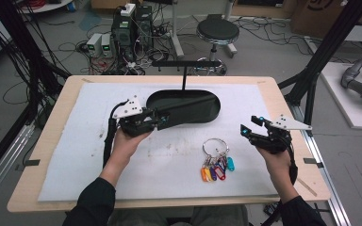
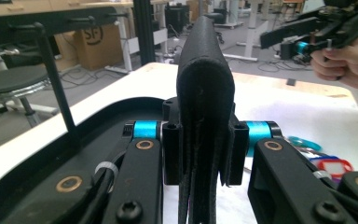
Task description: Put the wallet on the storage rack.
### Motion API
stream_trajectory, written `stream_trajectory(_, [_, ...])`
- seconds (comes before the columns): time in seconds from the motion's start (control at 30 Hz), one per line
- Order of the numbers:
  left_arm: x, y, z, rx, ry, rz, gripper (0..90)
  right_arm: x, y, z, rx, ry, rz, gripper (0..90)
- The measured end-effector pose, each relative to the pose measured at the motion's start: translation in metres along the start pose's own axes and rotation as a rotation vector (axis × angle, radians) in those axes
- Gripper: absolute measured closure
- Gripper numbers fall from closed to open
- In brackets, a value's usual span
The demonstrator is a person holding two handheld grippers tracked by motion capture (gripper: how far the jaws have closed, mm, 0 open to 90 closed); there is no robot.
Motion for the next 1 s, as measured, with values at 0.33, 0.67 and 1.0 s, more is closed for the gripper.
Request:
stream_trajectory(0.33, [0.019,0.017,0.003,-0.006,-0.018,-0.045,74.5,-0.005,-0.001,0.001,-0.001,0.008,0.024,39.8])
stream_trajectory(0.67, [0.034,0.035,0.012,-0.005,-0.037,-0.069,74.5,-0.007,-0.001,0.001,0.002,0.016,0.03,39.9])
stream_trajectory(1.0, [0.05,0.048,0.023,-0.03,-0.054,-0.119,74.5,-0.009,-0.001,0.002,0.004,0.017,0.032,39.9])
Point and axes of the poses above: each handheld gripper's, and its own axes: y roughly forward along the jaws, z roughly out of its underside, x roughly to its left, the point moved 10 cm from there along y, roughly forward along the jaws, and after that the axes turned 2 degrees about y, right-handed, at the moved point
